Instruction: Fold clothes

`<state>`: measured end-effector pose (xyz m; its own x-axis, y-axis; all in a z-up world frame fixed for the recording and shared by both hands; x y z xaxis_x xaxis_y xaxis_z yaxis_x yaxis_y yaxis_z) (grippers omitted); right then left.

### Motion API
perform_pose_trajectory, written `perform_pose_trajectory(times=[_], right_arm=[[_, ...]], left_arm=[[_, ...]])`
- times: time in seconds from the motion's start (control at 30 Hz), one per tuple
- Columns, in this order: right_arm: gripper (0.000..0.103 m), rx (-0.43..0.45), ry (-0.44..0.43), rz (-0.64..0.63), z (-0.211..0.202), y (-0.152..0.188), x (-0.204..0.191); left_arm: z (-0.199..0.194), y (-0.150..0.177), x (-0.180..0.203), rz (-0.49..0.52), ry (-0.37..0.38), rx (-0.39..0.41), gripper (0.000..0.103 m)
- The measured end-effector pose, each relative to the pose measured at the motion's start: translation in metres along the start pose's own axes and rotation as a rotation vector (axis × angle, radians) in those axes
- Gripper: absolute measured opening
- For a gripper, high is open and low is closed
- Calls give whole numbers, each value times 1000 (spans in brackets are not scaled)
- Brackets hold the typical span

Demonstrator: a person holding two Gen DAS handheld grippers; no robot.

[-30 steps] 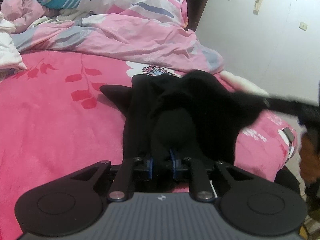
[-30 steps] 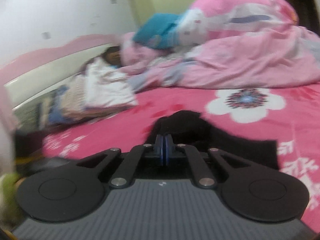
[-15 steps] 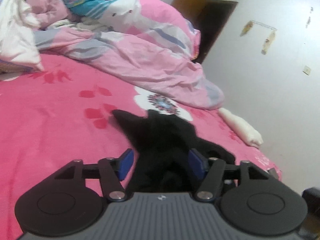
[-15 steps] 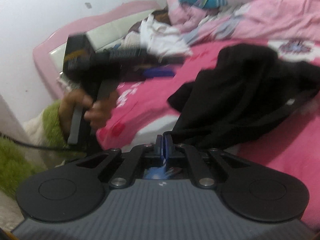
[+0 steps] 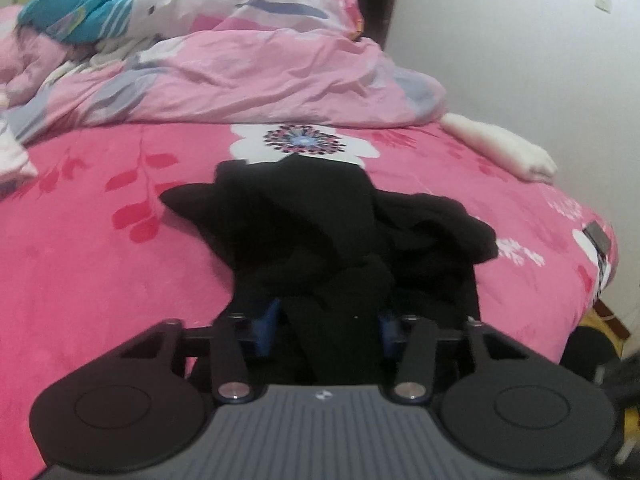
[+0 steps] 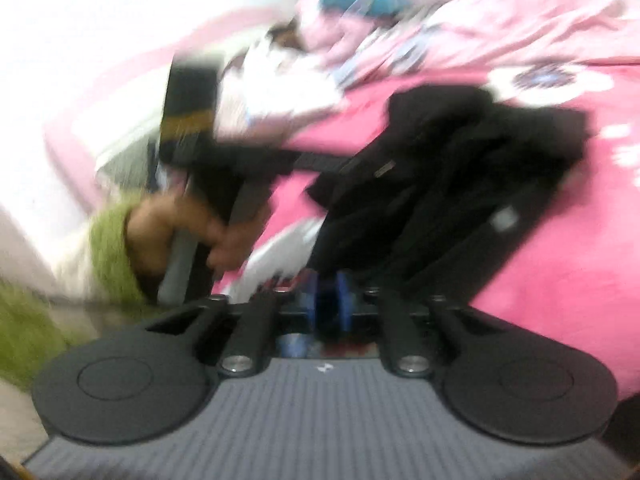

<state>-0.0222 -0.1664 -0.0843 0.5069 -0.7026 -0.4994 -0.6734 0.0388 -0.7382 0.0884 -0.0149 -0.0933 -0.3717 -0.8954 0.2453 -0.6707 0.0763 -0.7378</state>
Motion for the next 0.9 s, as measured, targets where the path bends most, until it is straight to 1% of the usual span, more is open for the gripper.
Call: perform_pose_trajectory(times=[0.03, 0.1, 0.2, 0.3, 0.37, 0.43, 0.5, 0.53, 0.6, 0.7, 0.73, 0.8, 0.87, 0.9], right_arm=[[33, 11, 10, 12, -4, -2, 3], [42, 42, 63, 110, -6, -11, 28], [42, 63, 134, 224, 2, -17, 57], [43, 84, 202, 335, 10, -23, 85], [43, 117, 219, 384, 13, -32, 102], [43, 139, 223, 408, 15, -39, 111], [43, 159, 226, 430, 15, -46, 120], [43, 169, 227, 441, 16, -49, 125], [43, 171, 230, 447, 23, -55, 137], [43, 170, 214, 461, 29, -57, 143], [43, 166, 206, 464, 29, -55, 142], [43, 156, 189, 468, 28, -52, 139], [43, 139, 173, 466, 28, -47, 134], [43, 124, 166, 460, 29, -44, 131]], left_arm=[[2, 1, 0, 8, -11, -6, 35], [6, 3, 1, 23, -33, -17, 28], [2, 5, -3, 25, -64, -15, 22], [-9, 7, -14, -1, -90, -10, 21], [-15, 10, -21, -13, -101, -22, 21], [-19, 13, -28, -26, -101, -52, 29], [-27, 12, -35, -57, -91, -64, 49], [-32, 8, -36, -59, -89, -43, 53], [-43, -2, -36, -43, -85, 13, 67], [-44, -24, -18, 82, -88, 79, 79], [-41, -31, -7, 149, -84, 92, 81], [-28, -43, 20, 316, -68, 105, 91], [-7, -46, 50, 515, -54, 89, 93], [6, -44, 63, 606, -52, 68, 93]])
Point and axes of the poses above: each gripper's, at about its wrist camera, not at the fingertips, and z roughly the way its jaws point, x to its right, y to its underside, the point moved 10 cm from there along z, roughly the way its jaws point, and after that the axes turned 3 degrees about -x, right-handed, at the moved point
